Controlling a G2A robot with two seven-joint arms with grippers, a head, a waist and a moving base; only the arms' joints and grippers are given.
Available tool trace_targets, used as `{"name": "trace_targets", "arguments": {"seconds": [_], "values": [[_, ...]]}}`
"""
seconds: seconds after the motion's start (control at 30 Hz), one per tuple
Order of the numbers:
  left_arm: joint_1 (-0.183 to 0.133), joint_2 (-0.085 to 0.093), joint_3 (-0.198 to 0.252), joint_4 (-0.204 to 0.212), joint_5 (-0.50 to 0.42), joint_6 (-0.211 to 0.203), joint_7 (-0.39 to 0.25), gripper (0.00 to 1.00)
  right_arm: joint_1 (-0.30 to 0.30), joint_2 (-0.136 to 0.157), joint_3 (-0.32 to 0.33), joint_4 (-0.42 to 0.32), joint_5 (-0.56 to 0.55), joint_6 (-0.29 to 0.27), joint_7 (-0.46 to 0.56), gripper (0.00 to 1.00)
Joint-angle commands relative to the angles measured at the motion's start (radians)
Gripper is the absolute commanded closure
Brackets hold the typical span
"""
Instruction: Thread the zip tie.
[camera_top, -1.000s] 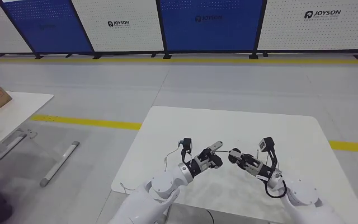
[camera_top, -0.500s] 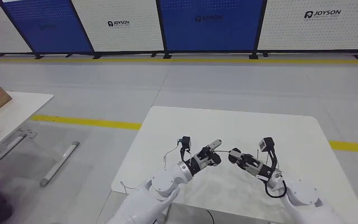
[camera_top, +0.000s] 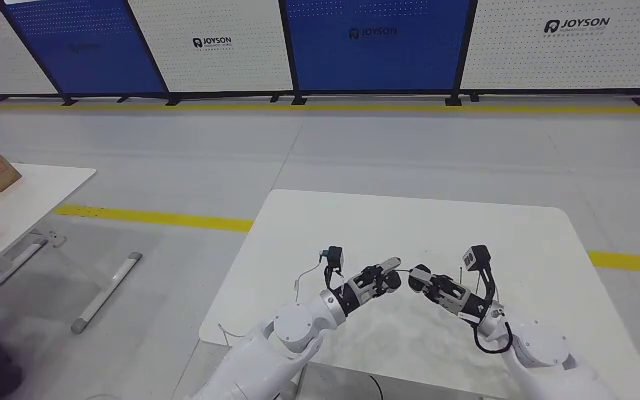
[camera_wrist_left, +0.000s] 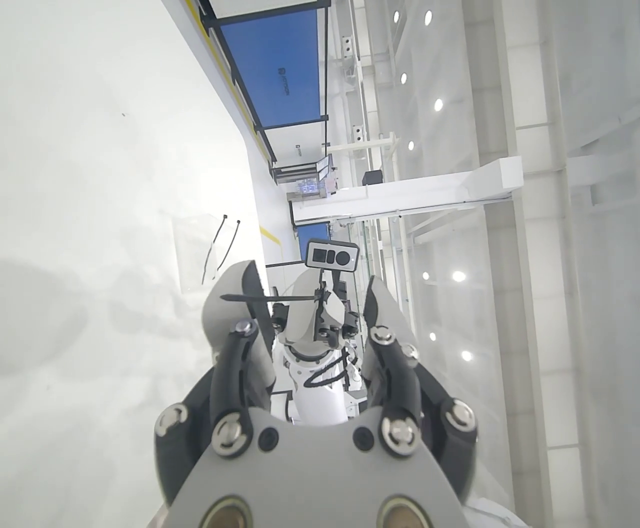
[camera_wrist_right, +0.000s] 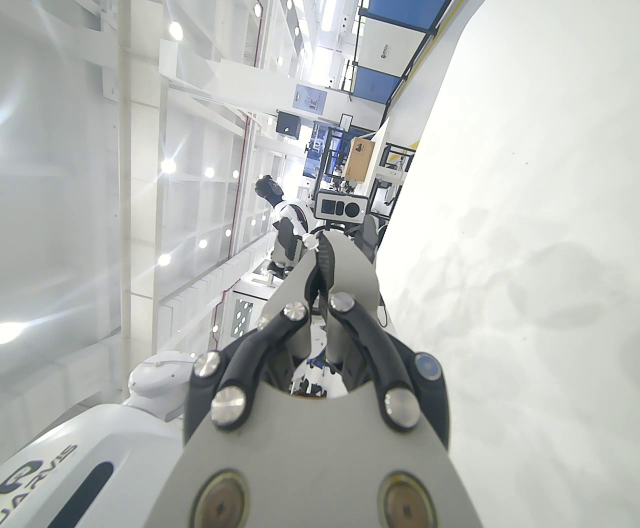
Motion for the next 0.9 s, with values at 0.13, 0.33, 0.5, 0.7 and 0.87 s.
{"name": "trace_targets", "arguments": {"seconds": [0.13,0.33,0.5,0.7,0.87], "values": [[0.000,0.000,-0.001,-0.004,0.004,-0.001,-0.006,0.73,0.000,0.000,0.000,0.000,0.000,0.000,0.000,1.00],[0.002,0.001,-0.001,-0.008,0.014,-0.001,-0.010,0.91,0.000,0.000,0.000,0.000,0.000,0.000,0.000,1.00],[0.005,0.002,-0.002,-0.014,0.022,0.002,-0.010,0.90,0.000,0.000,0.000,0.000,0.000,0.000,0.000,1.00],[0.006,0.002,-0.005,-0.019,0.024,0.007,-0.012,1.00,0.000,0.000,0.000,0.000,0.000,0.000,0.000,1.00],[0.004,0.003,-0.005,-0.020,0.030,0.010,-0.011,1.00,0.000,0.000,0.000,0.000,0.000,0.000,0.000,1.00]]}}
